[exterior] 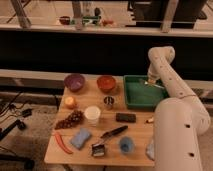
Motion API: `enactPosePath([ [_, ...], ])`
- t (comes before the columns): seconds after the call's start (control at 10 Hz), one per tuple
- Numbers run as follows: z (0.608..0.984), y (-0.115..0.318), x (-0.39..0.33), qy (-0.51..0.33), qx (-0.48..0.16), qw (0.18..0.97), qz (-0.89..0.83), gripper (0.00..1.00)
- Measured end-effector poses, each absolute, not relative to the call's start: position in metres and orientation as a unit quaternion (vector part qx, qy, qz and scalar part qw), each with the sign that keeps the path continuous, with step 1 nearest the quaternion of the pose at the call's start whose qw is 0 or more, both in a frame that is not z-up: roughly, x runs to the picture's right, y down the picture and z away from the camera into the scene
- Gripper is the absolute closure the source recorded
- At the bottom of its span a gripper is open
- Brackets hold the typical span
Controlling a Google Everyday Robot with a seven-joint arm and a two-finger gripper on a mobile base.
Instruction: Place fork in tray
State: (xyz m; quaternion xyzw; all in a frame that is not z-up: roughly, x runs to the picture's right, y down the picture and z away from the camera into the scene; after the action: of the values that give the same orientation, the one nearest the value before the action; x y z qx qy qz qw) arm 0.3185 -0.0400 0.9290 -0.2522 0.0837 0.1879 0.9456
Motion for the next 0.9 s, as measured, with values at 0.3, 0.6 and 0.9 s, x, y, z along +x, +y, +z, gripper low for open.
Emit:
enactPosePath([
  [0.3,0.9291,-0.0399,0.3187,0.084,-0.252,0.945,0.188,0.56],
  [0.6,0.9290,-0.0396,0.3193,0.085,-0.252,0.945,0.188,0.26],
  [0.9,0.9289,-0.0394,0.3198,0.085,-0.252,0.945,0.188,0.20],
])
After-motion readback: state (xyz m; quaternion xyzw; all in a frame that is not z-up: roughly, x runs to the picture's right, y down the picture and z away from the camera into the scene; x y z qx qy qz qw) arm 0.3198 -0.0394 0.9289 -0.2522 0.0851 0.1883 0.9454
